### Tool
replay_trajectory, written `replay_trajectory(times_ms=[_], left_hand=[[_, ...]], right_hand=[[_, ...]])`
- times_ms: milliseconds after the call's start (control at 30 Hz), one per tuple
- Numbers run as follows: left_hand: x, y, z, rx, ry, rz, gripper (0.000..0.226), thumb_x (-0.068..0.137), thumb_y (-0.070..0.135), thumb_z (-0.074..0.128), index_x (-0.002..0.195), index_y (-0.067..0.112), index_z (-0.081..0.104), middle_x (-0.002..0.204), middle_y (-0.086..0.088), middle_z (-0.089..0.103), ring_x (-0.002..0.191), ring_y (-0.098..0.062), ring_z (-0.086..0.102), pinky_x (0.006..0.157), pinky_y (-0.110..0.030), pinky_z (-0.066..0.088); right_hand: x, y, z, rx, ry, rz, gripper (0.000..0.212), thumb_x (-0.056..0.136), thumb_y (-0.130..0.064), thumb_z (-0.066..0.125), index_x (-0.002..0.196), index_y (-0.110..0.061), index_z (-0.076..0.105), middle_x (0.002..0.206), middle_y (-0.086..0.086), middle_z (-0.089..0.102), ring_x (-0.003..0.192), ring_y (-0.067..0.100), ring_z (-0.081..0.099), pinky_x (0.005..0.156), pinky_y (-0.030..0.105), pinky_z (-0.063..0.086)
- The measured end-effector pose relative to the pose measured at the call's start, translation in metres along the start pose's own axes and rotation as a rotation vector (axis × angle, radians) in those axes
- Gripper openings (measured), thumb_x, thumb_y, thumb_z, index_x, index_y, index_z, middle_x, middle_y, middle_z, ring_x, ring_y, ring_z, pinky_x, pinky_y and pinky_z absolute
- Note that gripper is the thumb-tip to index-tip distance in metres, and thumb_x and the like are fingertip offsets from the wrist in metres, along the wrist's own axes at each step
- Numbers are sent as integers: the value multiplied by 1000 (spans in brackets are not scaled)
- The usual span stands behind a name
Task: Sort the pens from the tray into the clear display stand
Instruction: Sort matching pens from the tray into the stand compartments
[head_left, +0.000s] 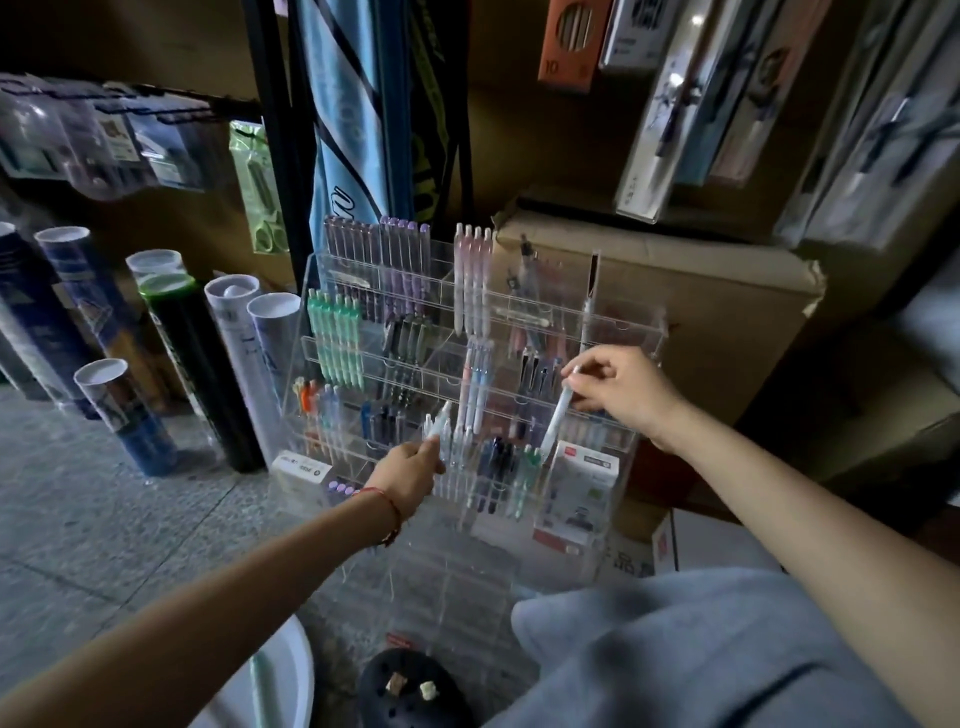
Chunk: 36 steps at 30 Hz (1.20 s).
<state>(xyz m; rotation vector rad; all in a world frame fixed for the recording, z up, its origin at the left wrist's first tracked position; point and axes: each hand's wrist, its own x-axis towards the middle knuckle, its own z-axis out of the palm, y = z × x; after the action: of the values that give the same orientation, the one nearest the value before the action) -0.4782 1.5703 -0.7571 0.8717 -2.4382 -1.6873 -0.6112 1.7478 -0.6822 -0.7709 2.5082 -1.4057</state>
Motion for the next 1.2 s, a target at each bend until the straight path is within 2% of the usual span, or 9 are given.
replay_trajectory(times_ms=[133, 200, 367, 533, 667, 800, 933, 1033, 1200], left_hand=[[-14, 5, 25, 70, -134, 54, 36, 101, 30, 28, 74, 16, 47, 64, 1, 45, 51, -8, 36, 40, -13, 33], [-16, 5, 33, 113, -142, 80, 35, 101, 27, 28, 72, 17, 46, 64, 2, 47, 52, -8, 38, 44, -16, 33], [-11, 5, 38, 138, -98, 93, 34, 101, 24, 29, 75, 13, 48, 63, 1, 47, 53, -10, 40, 49, -22, 33], [-7, -10, 23, 197, 11, 66, 32, 101, 26, 29, 97, 4, 51, 66, 2, 45, 52, -9, 38, 44, -17, 29], [-7, -31, -8, 220, 155, 18, 29, 100, 25, 31, 92, 5, 50, 65, -1, 45, 53, -10, 38, 44, -19, 28], [-6, -56, -34, 165, 190, -60, 22, 99, 18, 35, 99, 3, 52, 66, -3, 47, 55, -13, 41, 47, -22, 30], [-4, -65, -45, 138, 170, -43, 13, 99, 18, 37, 100, 11, 47, 65, -3, 48, 55, -14, 44, 47, -22, 32], [4, -61, -46, 87, 117, -40, 16, 98, 16, 38, 90, 9, 50, 63, -5, 50, 53, -16, 44, 49, -25, 36], [7, -45, -39, 47, 43, 0, 28, 97, 12, 43, 69, 14, 50, 63, -2, 53, 55, -11, 48, 49, -14, 39]], right_hand=[[-6, 13, 12, -53, -106, 49, 10, 89, 0, 57, 95, -2, 64, 88, 7, 60, 88, 21, 63, 71, 26, 58], [-6, 12, 11, -59, -93, 39, 10, 89, 0, 57, 95, -2, 64, 88, 7, 61, 88, 23, 64, 72, 29, 58], [-9, 7, -4, -81, 95, -94, 10, 87, -1, 60, 88, -9, 65, 95, 12, 65, 86, 23, 66, 77, 37, 58], [-22, -13, 2, -24, 288, -291, 9, 87, -5, 59, 92, -6, 66, 87, 10, 66, 81, 28, 65, 74, 41, 56], [-38, -22, 48, -73, 34, -284, 11, 90, -7, 57, 97, -6, 64, 89, 12, 67, 76, 28, 65, 68, 35, 56], [-32, -19, 95, -92, -95, -229, 15, 91, -9, 56, 103, -6, 65, 88, 0, 62, 74, 11, 58, 74, 23, 52], [-25, -16, 115, -179, -199, -176, 15, 92, -14, 55, 103, -10, 65, 96, 0, 64, 87, 14, 57, 84, 30, 50], [-17, -13, 118, -159, -196, -93, 15, 91, -12, 56, 101, -8, 66, 101, 4, 66, 93, 18, 59, 88, 31, 48], [-1, -7, 128, -25, -118, 33, 11, 87, -3, 60, 94, -3, 68, 81, -2, 61, 92, 25, 63, 89, 43, 52]])
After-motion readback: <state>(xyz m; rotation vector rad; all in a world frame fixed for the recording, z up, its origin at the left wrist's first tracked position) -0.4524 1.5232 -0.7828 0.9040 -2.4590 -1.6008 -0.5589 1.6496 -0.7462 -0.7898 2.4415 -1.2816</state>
